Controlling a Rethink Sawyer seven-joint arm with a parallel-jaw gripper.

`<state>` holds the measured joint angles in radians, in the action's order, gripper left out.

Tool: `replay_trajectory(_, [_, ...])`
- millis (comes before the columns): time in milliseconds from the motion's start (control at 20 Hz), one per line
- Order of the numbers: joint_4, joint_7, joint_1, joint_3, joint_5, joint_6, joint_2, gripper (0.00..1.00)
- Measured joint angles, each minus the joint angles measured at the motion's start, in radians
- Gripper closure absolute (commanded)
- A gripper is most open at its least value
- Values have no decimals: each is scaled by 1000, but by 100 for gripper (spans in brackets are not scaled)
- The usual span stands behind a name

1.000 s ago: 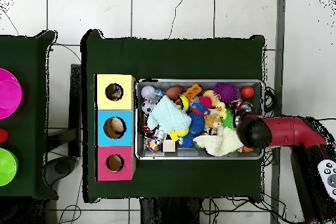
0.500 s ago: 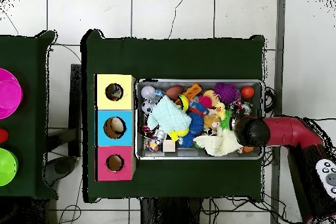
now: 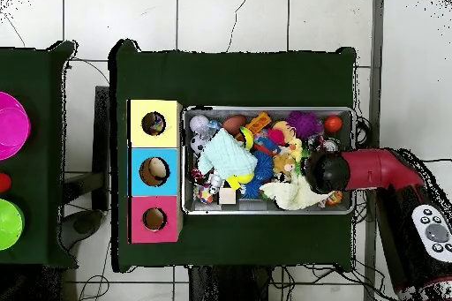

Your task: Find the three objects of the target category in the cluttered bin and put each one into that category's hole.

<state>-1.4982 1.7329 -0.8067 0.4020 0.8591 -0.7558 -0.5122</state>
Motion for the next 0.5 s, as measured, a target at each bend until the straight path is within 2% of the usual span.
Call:
replay_trajectory(200, [0, 0, 19, 0, -79, -188, -52, 100])
replay_trajectory(250, [0, 0, 28, 1, -112, -276, -73, 100])
replay_trajectory(350, [0, 0, 37, 2, -139, -351, -92, 100])
replay_trajectory(400, [0, 0, 51, 6, -180, -464, -121, 100])
replay_trajectory(500, [0, 0, 61, 10, -208, -531, -140, 100])
